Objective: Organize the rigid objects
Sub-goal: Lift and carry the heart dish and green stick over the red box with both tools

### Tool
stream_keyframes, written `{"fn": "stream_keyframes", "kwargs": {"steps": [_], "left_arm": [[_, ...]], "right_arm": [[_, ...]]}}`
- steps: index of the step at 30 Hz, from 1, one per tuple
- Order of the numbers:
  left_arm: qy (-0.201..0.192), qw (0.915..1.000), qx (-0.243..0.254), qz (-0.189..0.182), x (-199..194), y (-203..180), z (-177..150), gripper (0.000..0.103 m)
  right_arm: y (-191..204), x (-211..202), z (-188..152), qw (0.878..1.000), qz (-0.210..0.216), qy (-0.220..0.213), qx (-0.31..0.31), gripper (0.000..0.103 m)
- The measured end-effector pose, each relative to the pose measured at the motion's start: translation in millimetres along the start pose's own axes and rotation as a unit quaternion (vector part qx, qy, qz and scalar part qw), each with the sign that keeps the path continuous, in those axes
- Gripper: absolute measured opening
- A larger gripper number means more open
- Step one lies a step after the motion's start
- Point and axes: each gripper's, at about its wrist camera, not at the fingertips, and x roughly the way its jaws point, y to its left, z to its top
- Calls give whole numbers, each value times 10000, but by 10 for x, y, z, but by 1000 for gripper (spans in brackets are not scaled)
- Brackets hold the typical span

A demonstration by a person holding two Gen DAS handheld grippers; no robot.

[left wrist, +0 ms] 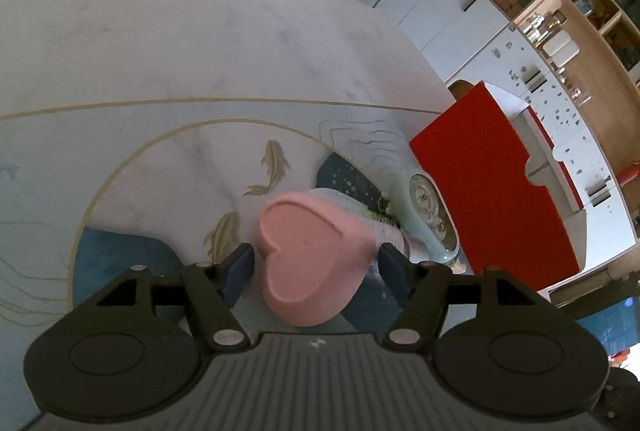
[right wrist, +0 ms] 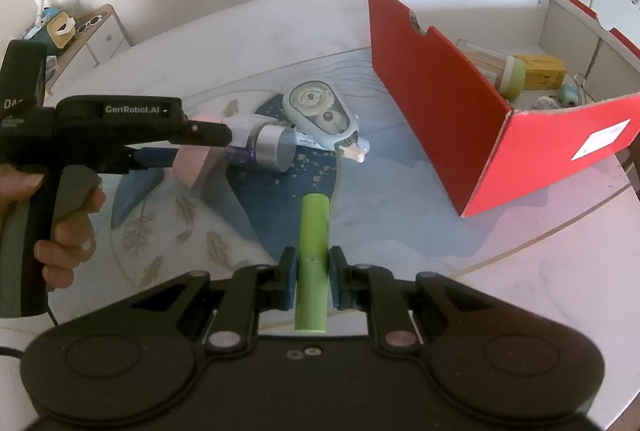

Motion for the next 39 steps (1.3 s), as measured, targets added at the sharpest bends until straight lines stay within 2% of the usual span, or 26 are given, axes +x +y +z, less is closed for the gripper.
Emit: {"fn": "stream_keyframes", "kwargs": {"steps": [4, 9, 21, 30, 39], "left_arm": [[-30, 10000, 62, -24, -2, -34, -3, 62], [-123, 9996, 228, 145, -36, -80, -43, 61], [-258, 9992, 259, 176, -328, -222, -128, 61], [-451, 9971, 608, 55, -646, -665, -153, 61], [-517, 9951, 840, 62, -692, -1242, -77, 61]], "right_arm": [[-12, -11, -1, 10000, -2, -15, 5, 15], [-27, -44, 29, 10000, 8, -66, 16, 15], [-150, -321, 215, 9990, 258, -347, 99, 15], [-392, -607, 466, 9968, 493, -582, 229, 15], [-832, -807, 761, 9943, 538, -903, 200, 16]]}}
